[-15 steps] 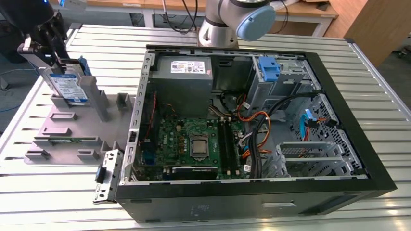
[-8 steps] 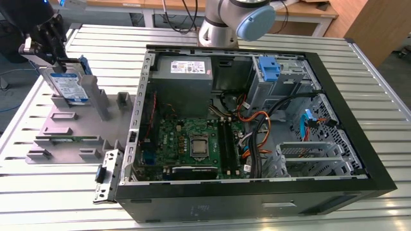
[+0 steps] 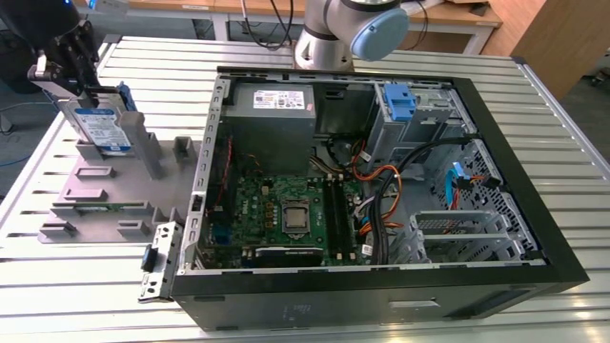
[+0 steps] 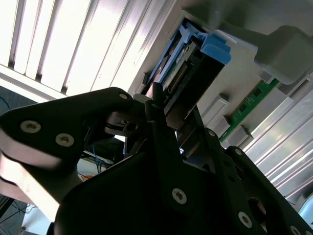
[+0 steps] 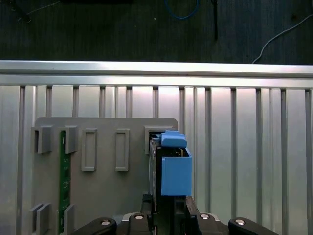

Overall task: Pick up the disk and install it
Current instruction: 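Pick up the disk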

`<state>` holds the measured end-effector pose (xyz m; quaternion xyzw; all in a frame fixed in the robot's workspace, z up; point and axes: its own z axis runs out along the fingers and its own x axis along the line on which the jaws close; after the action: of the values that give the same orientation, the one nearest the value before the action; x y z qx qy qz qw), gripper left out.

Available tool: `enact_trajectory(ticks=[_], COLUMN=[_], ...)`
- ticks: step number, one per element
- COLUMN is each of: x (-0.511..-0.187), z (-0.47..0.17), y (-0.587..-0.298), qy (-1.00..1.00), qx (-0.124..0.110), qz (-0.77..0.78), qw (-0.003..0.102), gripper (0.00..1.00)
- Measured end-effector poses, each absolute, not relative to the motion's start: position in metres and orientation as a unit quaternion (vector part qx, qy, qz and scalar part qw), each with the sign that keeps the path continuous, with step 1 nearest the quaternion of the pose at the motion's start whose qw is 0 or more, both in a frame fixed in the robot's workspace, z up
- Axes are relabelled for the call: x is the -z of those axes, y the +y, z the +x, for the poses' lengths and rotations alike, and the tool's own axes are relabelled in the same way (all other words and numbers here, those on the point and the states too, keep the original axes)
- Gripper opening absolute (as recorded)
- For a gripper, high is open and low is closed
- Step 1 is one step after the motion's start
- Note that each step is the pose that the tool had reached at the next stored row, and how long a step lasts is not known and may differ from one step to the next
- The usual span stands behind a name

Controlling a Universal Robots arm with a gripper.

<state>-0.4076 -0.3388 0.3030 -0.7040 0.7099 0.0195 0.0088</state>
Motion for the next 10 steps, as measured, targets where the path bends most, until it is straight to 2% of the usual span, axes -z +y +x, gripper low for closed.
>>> enact_trajectory(ticks=[10], x=[-0.3032], z=[-0.4076], y=[-0.3388], qy=[0.715], qx=[-0.019], qz=[-0.699], qw=[0.009], gripper=[0.35])
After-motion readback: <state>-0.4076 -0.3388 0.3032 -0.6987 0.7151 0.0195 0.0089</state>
